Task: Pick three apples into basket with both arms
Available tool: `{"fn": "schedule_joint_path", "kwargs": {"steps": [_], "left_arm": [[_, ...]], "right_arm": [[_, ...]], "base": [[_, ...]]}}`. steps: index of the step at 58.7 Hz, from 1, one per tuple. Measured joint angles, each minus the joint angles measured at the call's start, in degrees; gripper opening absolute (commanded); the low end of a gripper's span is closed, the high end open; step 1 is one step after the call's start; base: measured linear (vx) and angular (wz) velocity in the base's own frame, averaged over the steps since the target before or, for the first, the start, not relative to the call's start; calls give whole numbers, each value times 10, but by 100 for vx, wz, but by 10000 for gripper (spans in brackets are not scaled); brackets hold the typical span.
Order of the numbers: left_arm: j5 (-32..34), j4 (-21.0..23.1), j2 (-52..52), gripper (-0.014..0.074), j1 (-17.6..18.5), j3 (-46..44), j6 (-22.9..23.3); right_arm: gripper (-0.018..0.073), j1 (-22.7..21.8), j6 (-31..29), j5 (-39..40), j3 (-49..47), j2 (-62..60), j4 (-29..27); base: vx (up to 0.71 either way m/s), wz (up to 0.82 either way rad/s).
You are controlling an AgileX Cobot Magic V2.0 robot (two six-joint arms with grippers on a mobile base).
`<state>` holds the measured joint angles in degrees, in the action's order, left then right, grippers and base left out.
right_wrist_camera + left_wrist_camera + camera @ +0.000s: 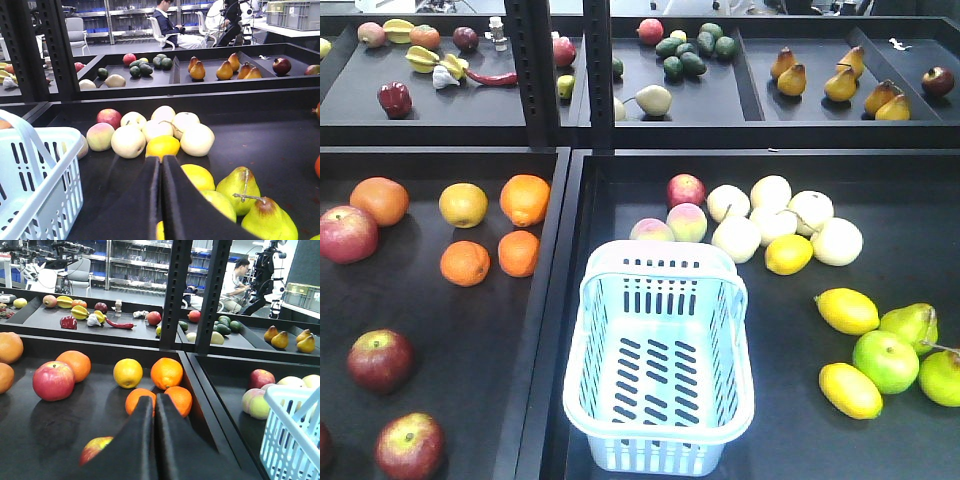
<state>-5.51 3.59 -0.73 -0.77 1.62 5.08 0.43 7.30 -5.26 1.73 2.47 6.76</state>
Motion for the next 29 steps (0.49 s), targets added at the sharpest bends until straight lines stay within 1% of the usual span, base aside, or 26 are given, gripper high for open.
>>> {"fn": "schedule_joint_path", "kwargs": {"steps": [29], "left_arm": [[0, 0, 0, -6, 0, 0, 0]], "right_arm": [[-5, 0, 0, 0, 0, 0, 0]], "base": [[2, 1]]}}
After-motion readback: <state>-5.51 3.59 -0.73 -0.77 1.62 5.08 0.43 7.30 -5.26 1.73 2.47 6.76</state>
